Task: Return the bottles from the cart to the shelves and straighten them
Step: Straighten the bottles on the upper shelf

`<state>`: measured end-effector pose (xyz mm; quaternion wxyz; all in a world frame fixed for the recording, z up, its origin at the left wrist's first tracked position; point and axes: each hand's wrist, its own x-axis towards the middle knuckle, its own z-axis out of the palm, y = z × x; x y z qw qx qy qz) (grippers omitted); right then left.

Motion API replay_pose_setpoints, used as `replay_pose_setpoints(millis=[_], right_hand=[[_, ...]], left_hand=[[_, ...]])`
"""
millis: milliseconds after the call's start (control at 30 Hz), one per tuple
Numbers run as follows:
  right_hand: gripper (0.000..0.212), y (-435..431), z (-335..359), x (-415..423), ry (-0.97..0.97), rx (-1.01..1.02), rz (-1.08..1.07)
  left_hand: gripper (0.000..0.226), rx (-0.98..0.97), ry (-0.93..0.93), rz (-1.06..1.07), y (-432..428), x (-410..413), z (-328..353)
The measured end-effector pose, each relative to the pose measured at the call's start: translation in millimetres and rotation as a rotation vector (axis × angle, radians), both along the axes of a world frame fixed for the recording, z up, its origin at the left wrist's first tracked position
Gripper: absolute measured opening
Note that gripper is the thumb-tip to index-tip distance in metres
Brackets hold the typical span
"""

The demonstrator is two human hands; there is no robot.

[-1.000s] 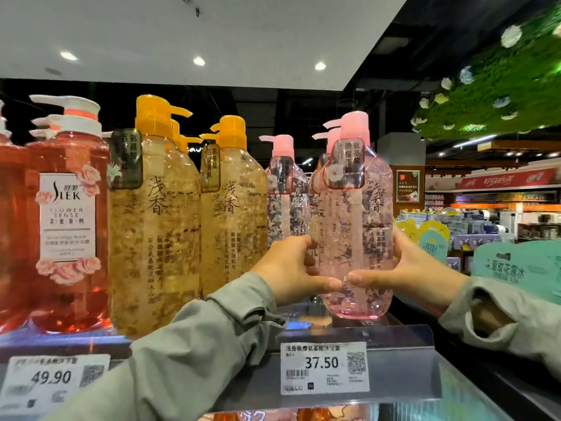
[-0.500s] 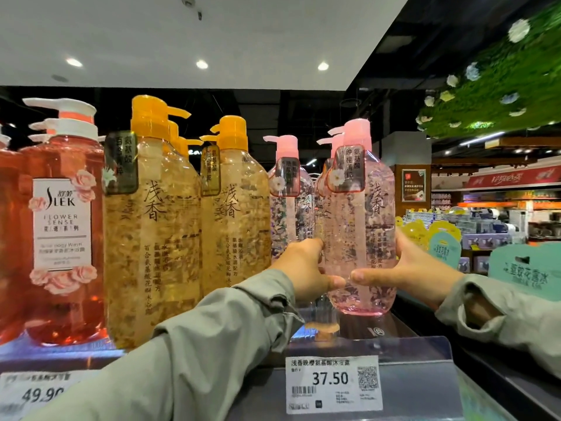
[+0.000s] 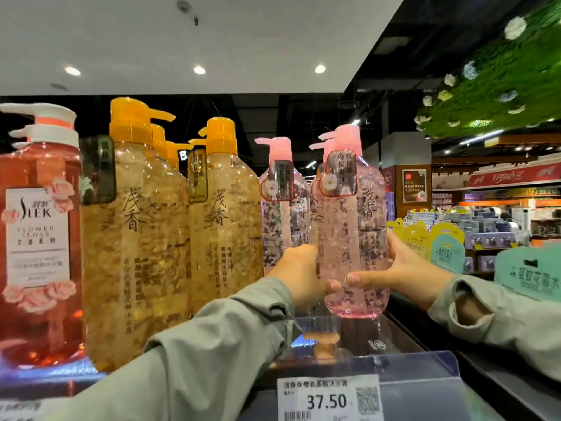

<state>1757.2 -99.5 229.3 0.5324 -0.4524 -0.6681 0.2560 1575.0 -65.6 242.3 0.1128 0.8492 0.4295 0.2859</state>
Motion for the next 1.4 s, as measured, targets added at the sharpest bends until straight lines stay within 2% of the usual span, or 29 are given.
replay_pose_setpoints(millis=[33, 100, 233, 333, 433, 667, 767, 867, 967, 1033, 1133, 1400], right_hand=[[0.098, -1, 0, 0, 0.019, 0.007, 0.024], [0.096, 0, 0, 0, 0.008, 0.006, 0.035], [0.114, -1, 1, 1, -0.013, -0.005, -0.006], [0.129, -4, 2, -1, -0.074, -0.004, -0.057], [0.127, -7, 3, -3, -0.109, -0.003, -0.079], [0.089, -25, 11, -8, -0.153, -0.106, -0.048], [0.071, -41, 16, -12, -0.14, -0.157, -0.042], [0.05, -61, 24, -15, -0.235, -0.199, -0.086], [0.049, -81, 32, -19, -0.329, -0.208, -0.19], [0.057, -88, 35, -26, -0.28, -0.161, -0.21], [0.059, -93, 36, -40, -0.186, -0.085, -0.137], [0.058, -87, 62, -64, -0.258, 0.062, 0.049]], left_hand=[[0.043, -0.006, -0.014, -0.004, 1, 0, 0], [0.043, -0.005, -0.02, -0.002, 1, 0, -1], [0.045, 0.028, -0.024, 0.016, -6, -2, 1], [0.055, 0.023, -0.071, 0.0, -11, -6, 2], [0.06, 0.02, -0.102, 0.001, -19, -8, 6], [0.08, -0.086, -0.136, -0.067, -44, -29, 12], [0.081, -0.059, -0.125, -0.098, -57, -50, 18], [0.089, -0.029, -0.139, -0.115, -70, -68, 24], [0.078, 0.013, -0.148, -0.105, -76, -82, 29], [0.066, 0.032, -0.15, -0.095, -78, -89, 31], [0.063, 0.042, -0.147, -0.11, -84, -94, 33], [0.052, 0.154, -0.15, -0.113, -95, -107, 61]])
